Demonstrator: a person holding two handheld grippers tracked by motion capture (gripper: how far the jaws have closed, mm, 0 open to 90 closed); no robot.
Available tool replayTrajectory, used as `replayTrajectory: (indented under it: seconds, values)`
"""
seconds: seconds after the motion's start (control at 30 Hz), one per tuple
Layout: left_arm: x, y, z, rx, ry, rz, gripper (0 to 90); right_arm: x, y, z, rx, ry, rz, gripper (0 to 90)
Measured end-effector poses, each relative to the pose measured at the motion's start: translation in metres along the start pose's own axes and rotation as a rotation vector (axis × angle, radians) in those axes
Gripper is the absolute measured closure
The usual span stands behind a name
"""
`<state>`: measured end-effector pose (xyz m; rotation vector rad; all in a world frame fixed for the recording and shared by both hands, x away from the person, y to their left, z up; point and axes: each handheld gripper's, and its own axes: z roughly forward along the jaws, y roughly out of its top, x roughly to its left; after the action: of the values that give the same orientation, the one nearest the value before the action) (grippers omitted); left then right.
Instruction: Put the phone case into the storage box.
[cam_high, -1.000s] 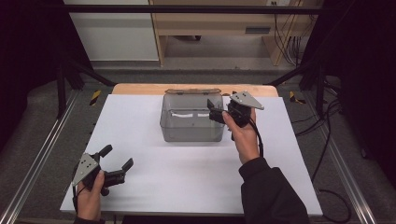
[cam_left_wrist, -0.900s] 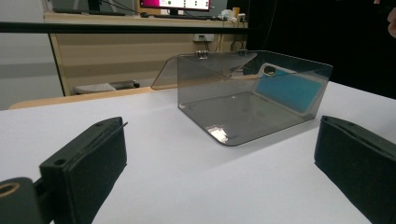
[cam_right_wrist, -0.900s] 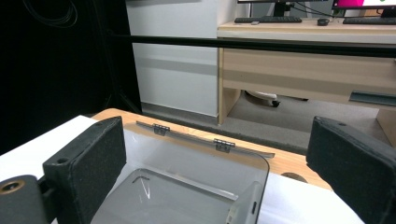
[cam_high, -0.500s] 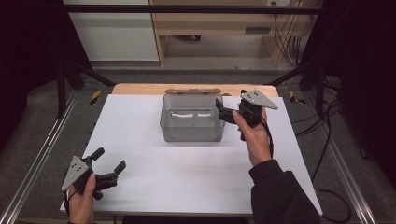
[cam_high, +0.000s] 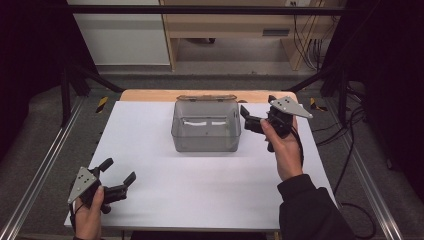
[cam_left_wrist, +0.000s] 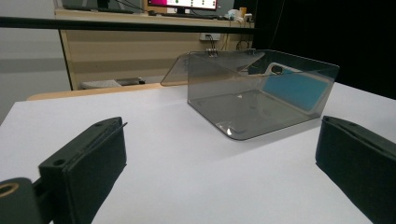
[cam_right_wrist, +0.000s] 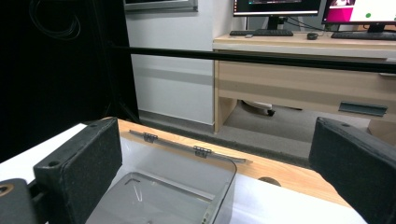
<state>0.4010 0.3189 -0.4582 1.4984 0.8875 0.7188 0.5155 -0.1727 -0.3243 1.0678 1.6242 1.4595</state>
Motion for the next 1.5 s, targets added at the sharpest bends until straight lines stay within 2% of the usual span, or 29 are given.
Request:
replayTrajectory:
  seconds: [0.63, 1.17, 1.5]
  values:
    - [-0.001, 0.000, 0.000, 0.002, -0.003, 0.006, 1.6, -0.022, -0.004, -0.028, 0.021, -0.018, -0.009, 2.7]
    - [-0.001, 0.000, 0.000, 0.004, -0.004, 0.008, 1.6, -0.050, -0.010, -0.062, 0.029, -0.059, -0.011, 2.4]
    - [-0.001, 0.000, 0.001, 0.006, -0.007, 0.011, 1.6, -0.064, -0.019, -0.079, 0.023, -0.064, -0.015, 2.7]
